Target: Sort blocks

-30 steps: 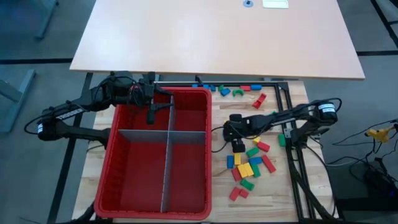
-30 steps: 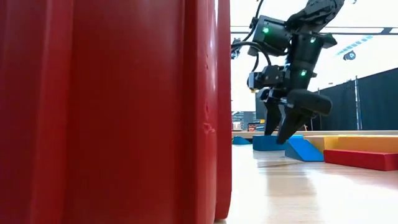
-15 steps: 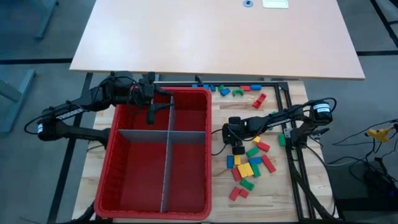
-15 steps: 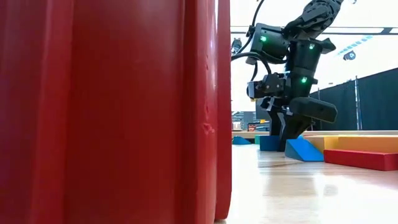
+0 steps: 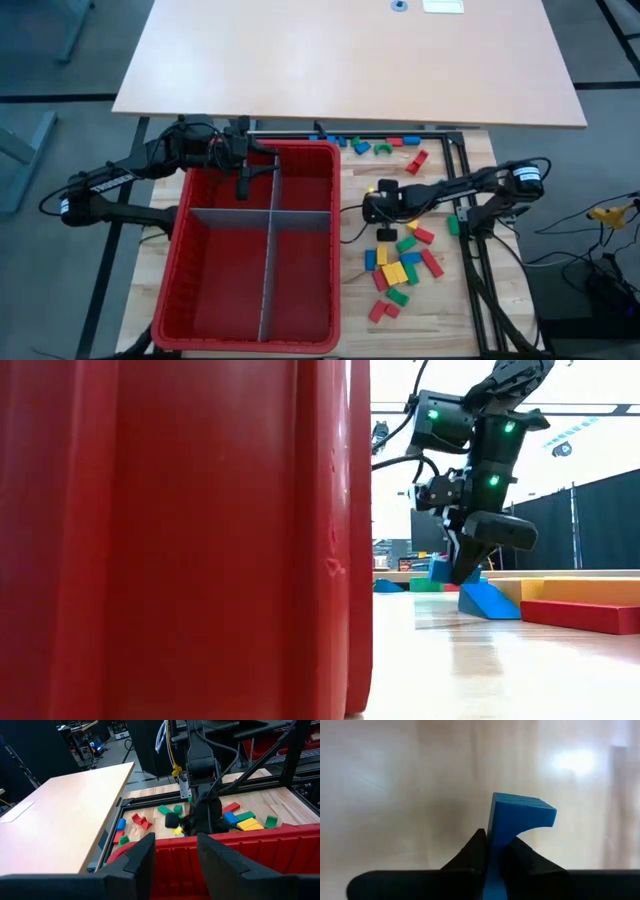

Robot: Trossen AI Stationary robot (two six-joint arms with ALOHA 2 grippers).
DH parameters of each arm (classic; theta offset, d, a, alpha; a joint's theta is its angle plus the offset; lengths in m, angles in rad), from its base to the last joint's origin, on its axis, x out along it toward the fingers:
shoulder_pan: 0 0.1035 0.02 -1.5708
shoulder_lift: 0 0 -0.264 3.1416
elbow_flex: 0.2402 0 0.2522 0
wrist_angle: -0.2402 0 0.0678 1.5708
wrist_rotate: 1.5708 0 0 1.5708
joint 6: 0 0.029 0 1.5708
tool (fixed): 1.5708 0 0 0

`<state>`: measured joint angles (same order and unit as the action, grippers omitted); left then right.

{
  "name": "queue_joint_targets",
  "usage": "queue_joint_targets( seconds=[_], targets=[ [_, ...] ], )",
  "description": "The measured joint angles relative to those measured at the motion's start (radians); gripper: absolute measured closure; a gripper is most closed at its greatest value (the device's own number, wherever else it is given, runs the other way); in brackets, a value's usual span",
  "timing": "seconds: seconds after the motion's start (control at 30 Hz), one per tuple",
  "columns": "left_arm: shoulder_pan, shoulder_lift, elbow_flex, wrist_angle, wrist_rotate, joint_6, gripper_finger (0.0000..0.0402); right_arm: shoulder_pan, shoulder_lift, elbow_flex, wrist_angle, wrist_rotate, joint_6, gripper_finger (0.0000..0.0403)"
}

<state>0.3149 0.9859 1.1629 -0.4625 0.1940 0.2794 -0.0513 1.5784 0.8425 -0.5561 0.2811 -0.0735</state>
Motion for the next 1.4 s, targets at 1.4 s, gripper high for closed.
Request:
queue_joint_targets(
  seconds=[1.4],
  targets=[
    [0.0,-0.036,0.0,-0.124,0.0,-0.038,0.0282,-0.019,0.107,0.678,0.174,-0.057,-0.119,0.0343]
  ],
)
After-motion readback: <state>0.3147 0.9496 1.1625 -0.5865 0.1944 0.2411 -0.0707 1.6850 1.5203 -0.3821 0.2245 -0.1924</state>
